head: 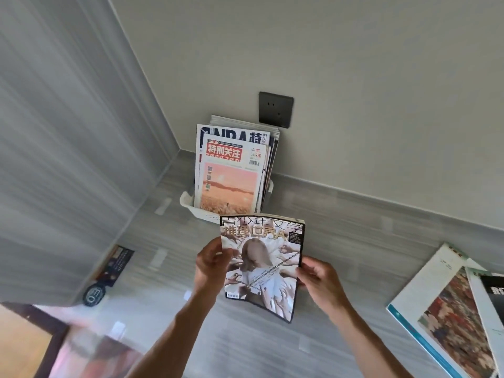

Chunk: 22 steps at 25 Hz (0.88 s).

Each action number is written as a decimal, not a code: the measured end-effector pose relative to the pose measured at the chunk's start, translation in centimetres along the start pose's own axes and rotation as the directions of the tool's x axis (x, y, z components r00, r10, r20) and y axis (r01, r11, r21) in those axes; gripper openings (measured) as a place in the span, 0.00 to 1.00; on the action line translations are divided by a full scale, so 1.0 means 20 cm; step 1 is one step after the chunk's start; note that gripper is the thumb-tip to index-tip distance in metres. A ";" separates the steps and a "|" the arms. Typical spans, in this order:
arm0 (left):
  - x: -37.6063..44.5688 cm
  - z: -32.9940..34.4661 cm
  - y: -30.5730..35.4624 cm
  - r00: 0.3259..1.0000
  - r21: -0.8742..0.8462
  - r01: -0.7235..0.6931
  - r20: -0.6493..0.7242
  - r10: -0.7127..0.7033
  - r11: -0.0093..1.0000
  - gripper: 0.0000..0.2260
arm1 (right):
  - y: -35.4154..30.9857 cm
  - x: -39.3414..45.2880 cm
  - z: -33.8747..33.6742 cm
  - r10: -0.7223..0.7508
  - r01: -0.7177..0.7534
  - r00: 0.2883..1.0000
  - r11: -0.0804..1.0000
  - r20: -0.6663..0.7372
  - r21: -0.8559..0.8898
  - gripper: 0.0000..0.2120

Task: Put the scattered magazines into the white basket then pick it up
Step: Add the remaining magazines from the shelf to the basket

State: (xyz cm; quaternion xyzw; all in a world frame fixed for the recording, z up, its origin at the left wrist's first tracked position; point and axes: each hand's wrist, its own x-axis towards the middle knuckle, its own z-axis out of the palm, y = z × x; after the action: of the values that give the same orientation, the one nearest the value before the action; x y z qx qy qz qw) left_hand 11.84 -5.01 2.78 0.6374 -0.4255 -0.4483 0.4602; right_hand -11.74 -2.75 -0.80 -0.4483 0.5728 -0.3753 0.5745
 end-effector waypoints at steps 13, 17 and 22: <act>0.95 -0.32 0.55 0.975 0.302 -0.161 -0.101 0.199 0.940 0.07 | -0.78 0.73 0.37 -0.142 0.124 0.957 0.989 -0.252 -0.085 0.17; 1.04 -0.30 0.42 0.978 0.422 -0.087 -0.136 0.158 0.902 0.05 | -0.67 0.84 0.42 -0.088 0.000 0.935 0.969 -0.344 -0.247 0.12; 1.07 -0.31 0.31 0.990 0.499 -0.058 -0.085 0.116 0.865 0.06 | -0.54 0.88 0.45 -0.029 -0.099 0.930 0.940 -0.366 -0.326 0.08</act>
State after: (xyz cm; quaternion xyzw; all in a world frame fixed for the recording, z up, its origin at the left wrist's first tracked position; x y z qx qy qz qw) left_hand 21.96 -25.48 6.07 0.7382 -0.5278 -0.2665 0.3247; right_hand -0.73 -22.00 3.26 -0.4523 0.7337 -0.3373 0.3786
